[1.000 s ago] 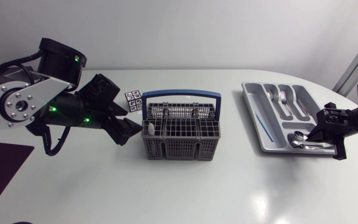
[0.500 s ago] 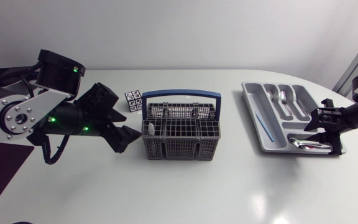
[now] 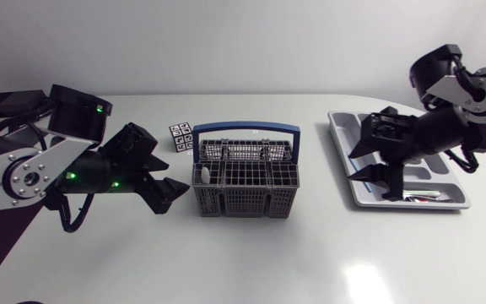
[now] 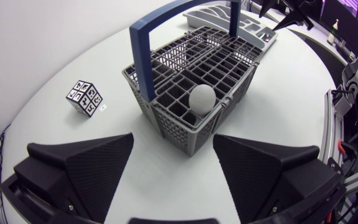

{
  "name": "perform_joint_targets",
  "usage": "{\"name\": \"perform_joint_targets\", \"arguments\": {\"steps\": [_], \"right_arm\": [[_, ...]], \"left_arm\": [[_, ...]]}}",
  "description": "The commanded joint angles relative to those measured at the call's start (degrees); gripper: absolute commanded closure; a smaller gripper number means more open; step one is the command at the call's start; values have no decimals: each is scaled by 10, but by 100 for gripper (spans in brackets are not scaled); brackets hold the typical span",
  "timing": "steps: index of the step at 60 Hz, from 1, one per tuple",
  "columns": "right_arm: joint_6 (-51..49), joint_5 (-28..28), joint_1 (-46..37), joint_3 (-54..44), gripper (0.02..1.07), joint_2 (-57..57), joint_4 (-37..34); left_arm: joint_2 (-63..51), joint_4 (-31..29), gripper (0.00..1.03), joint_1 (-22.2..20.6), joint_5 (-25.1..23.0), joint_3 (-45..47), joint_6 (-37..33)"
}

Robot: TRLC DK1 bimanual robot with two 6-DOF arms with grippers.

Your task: Transfer all utensils from the basket to the drawer tray.

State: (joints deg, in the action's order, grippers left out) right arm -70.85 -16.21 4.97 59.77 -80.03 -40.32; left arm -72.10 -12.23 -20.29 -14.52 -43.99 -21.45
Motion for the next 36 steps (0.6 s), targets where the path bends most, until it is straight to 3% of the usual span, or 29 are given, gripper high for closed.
{"name": "perform_joint_targets", "arguments": {"steps": [1, 17, 28, 36], "right_arm": [[99, 3, 59, 8, 43, 7, -16], [331, 20, 214, 80, 43, -43, -12], [499, 15, 267, 151, 43, -103, -11], [563, 3, 299, 183, 43, -134, -11]], "left_arm": [[10, 13, 14, 5, -2, 24, 7], [9, 59, 14, 12, -24, 54, -3], [9, 109, 14, 29, -66, 80, -16], [9, 143, 14, 38, -90, 99, -27]]}}
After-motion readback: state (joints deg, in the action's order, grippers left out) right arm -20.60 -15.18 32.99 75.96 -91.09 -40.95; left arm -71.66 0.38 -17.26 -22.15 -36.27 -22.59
